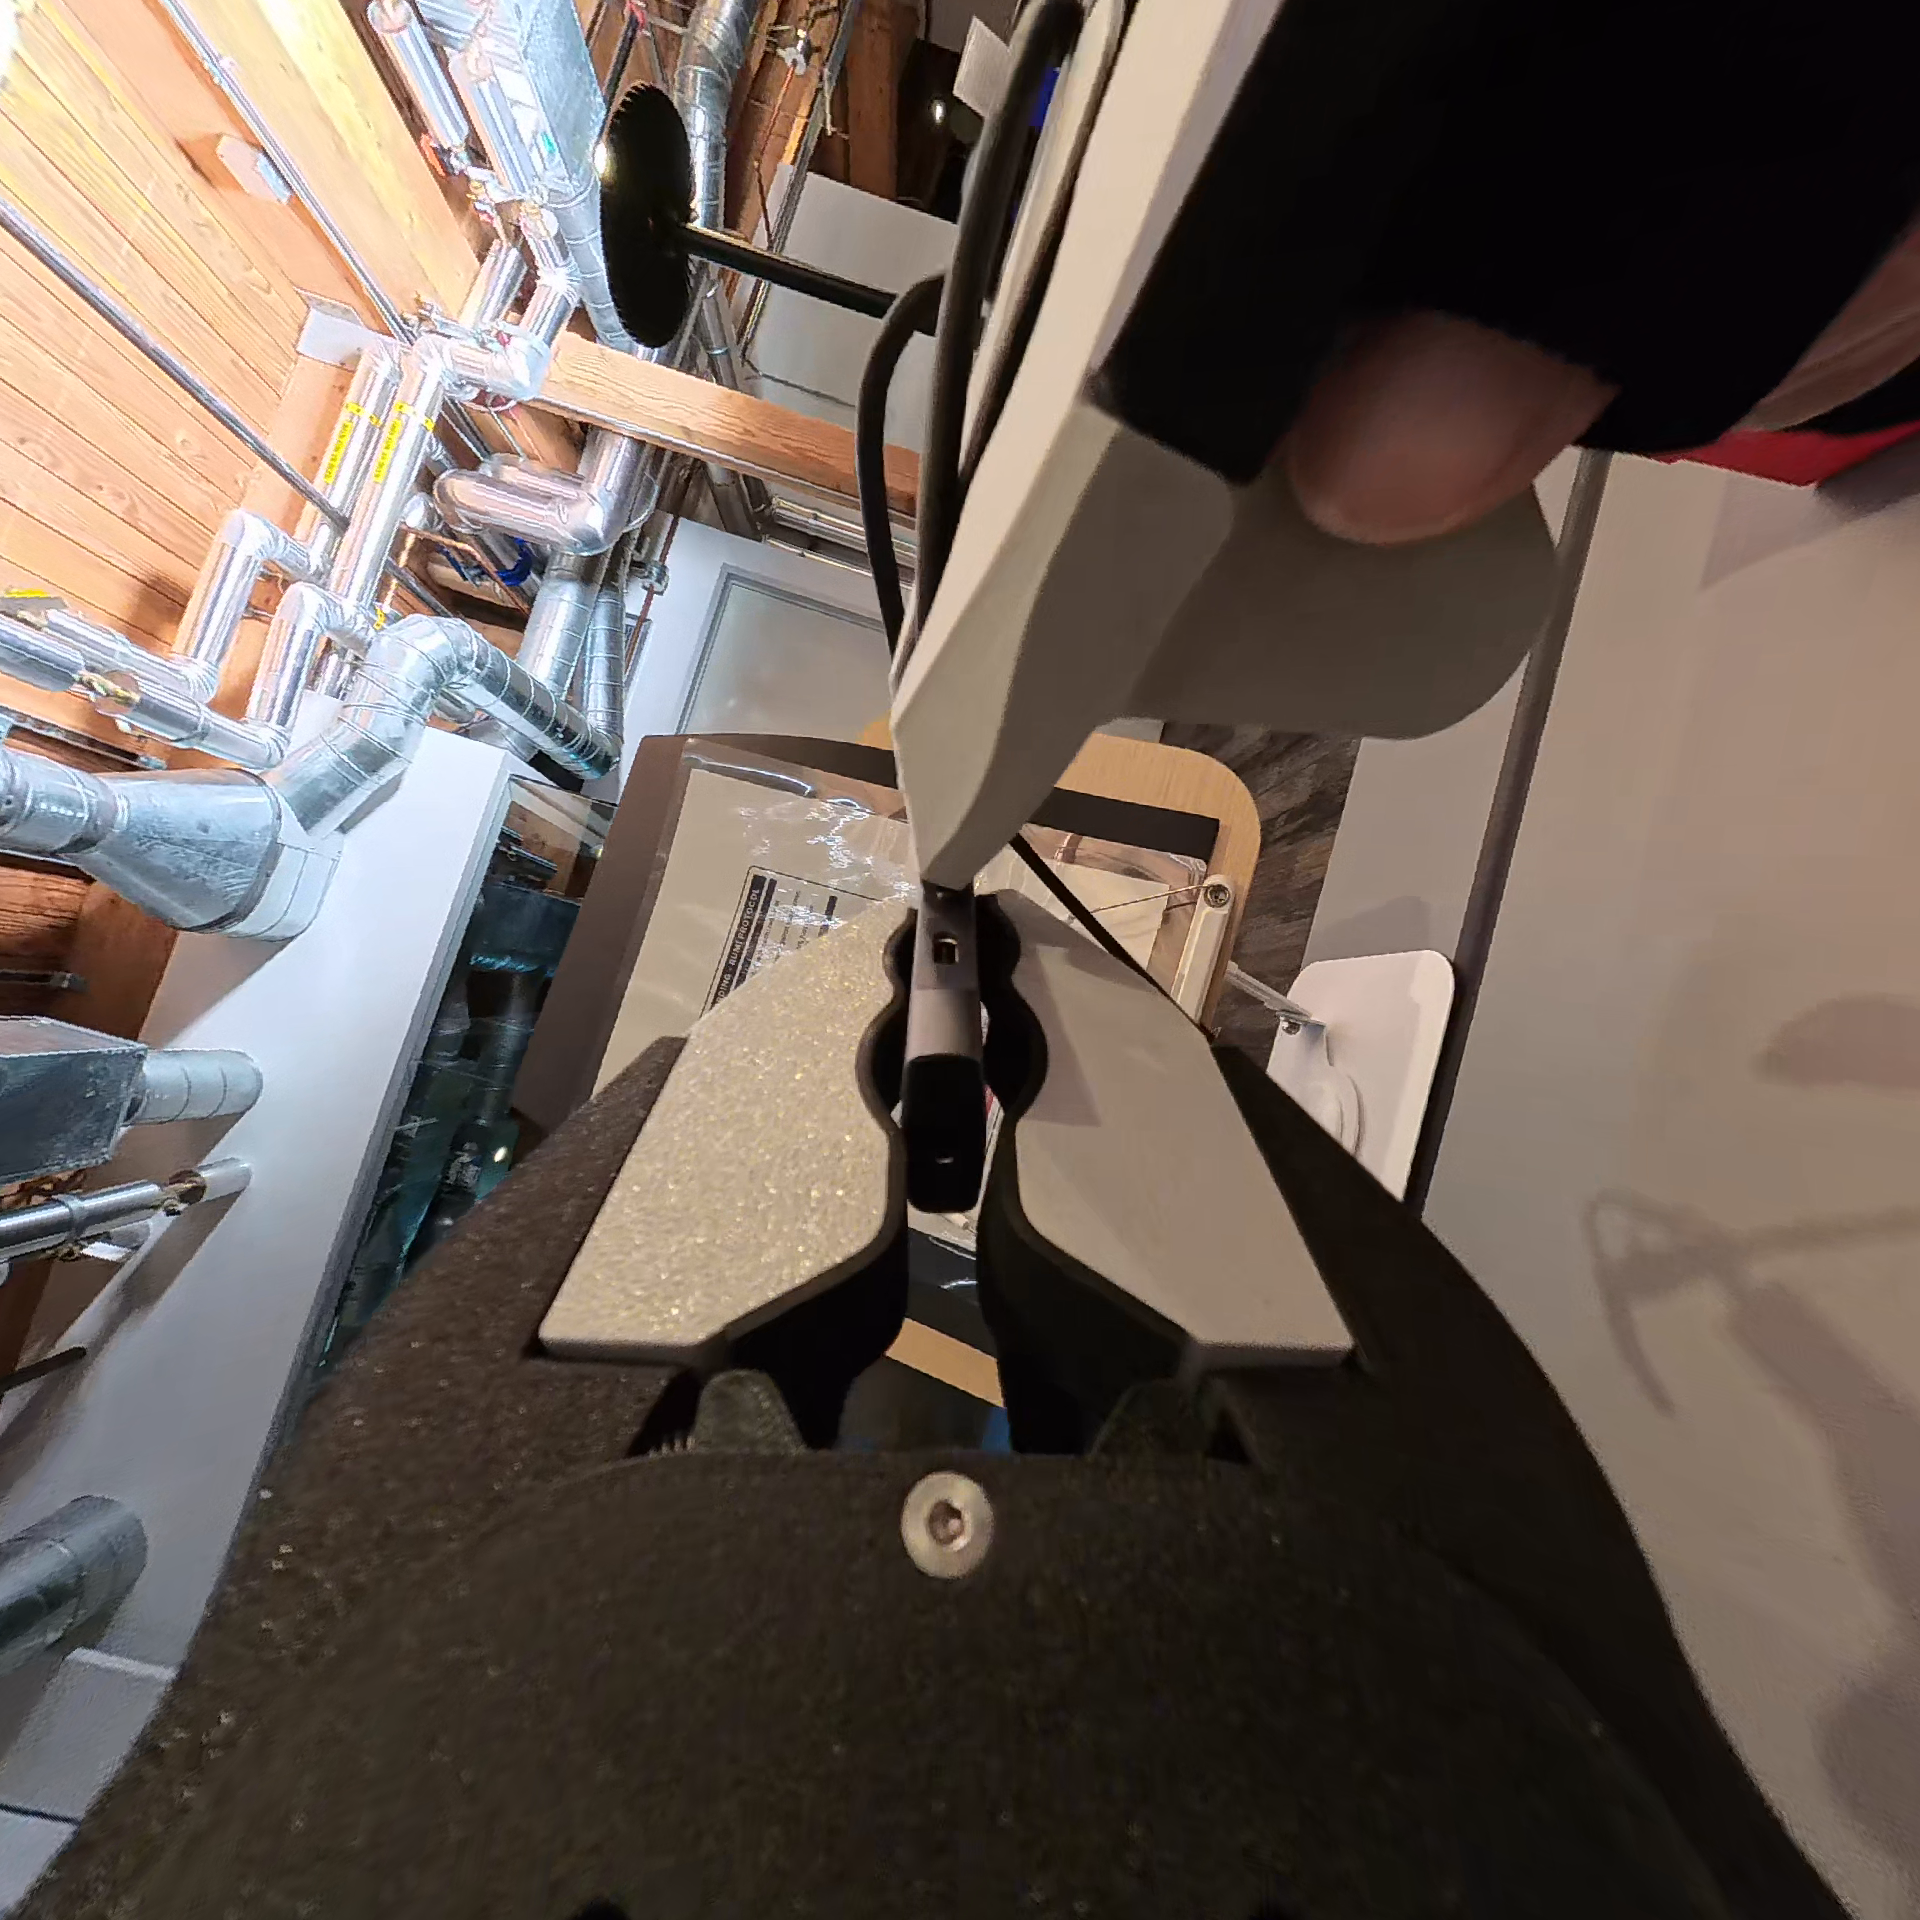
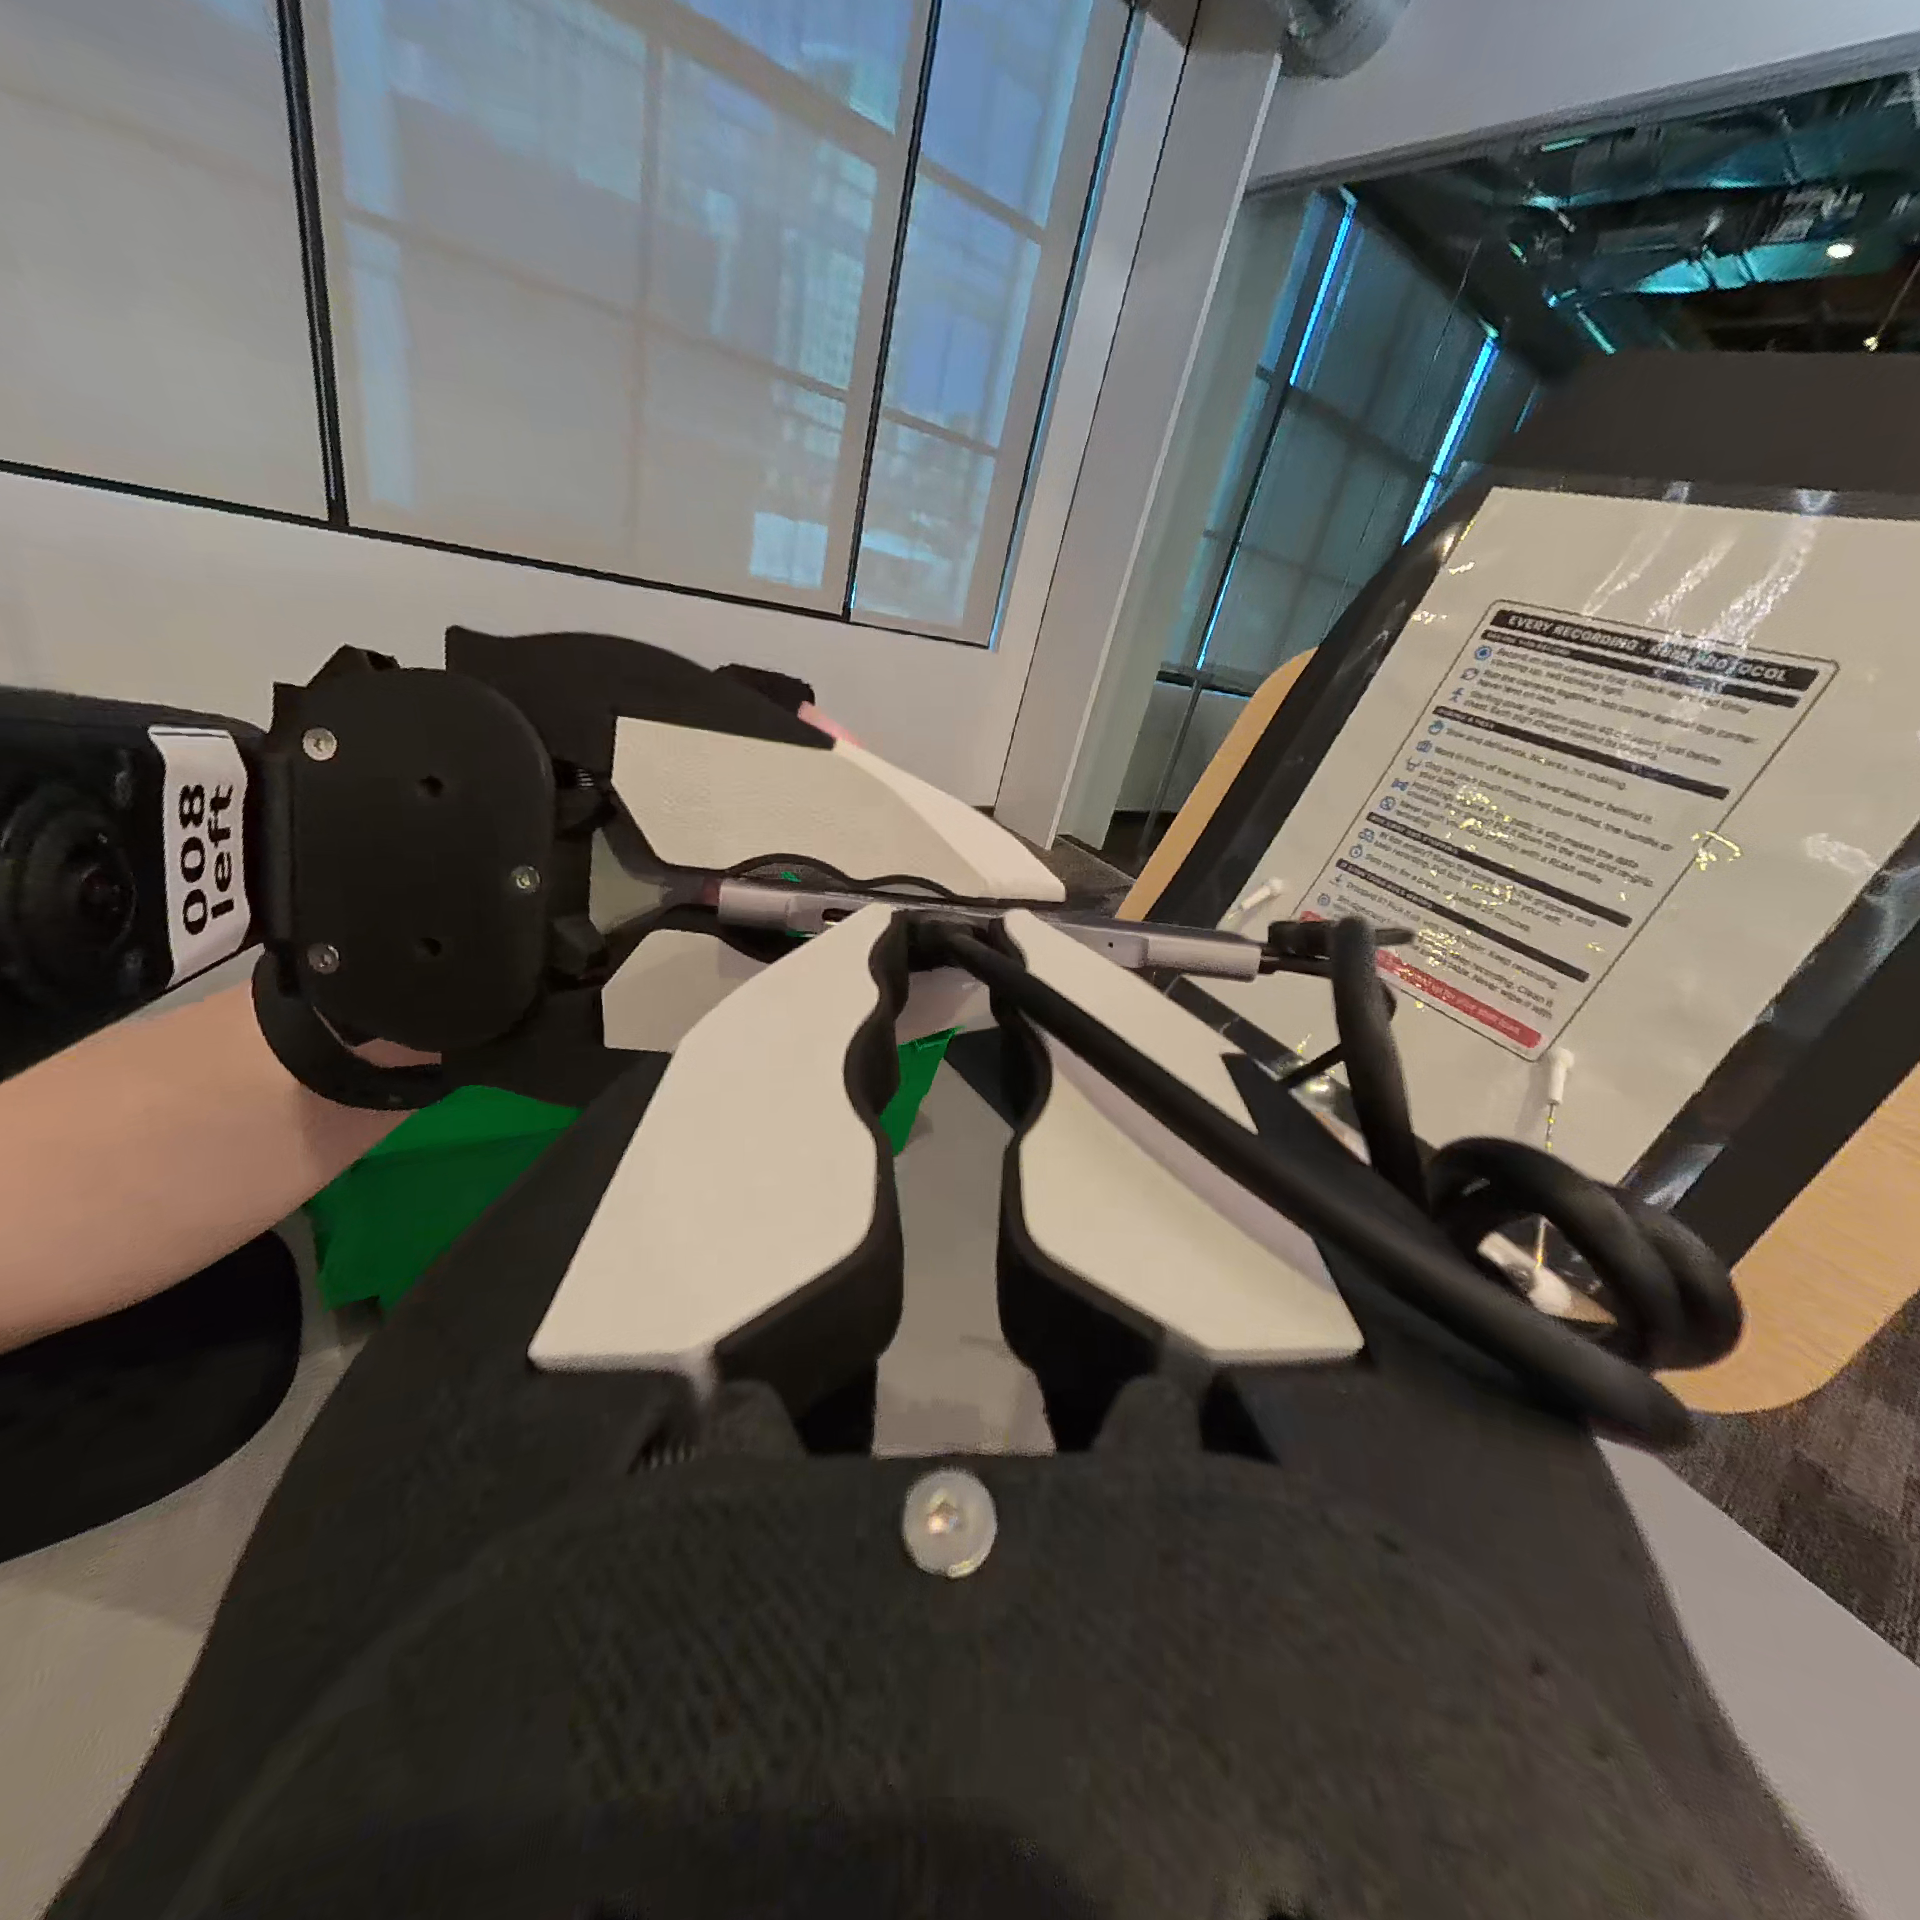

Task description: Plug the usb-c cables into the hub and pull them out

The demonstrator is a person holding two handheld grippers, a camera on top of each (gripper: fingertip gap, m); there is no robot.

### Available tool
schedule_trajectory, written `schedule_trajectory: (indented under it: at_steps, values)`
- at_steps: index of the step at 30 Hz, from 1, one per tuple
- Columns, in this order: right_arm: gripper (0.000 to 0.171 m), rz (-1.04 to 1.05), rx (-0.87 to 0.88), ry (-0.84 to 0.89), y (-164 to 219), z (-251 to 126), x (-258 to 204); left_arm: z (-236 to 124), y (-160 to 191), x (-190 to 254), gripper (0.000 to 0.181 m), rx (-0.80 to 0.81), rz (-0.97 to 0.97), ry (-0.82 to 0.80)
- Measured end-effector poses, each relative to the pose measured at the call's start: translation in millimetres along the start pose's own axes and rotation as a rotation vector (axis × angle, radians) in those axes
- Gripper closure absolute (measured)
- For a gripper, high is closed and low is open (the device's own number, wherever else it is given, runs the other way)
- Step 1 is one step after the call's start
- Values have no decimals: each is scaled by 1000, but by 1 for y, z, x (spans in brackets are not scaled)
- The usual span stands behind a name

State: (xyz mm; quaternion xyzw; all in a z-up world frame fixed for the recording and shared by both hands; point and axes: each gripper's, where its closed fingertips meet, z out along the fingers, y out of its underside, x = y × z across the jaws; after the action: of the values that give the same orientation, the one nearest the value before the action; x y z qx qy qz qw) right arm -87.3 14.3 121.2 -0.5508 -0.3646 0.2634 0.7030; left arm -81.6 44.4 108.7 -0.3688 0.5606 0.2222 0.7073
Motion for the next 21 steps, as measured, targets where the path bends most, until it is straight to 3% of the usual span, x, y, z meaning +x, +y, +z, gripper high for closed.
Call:
schedule_trajectory:
  at_steps: [6, 21]
  values:
    - [157, 6, -20, -8, 6, 0, 1, 3, -2, 0, 172, 17, 53, -67]
    - [158, -62, 136, 87, -8, -5, -7, -5, -10, -8, 172, 44, -122, -19]
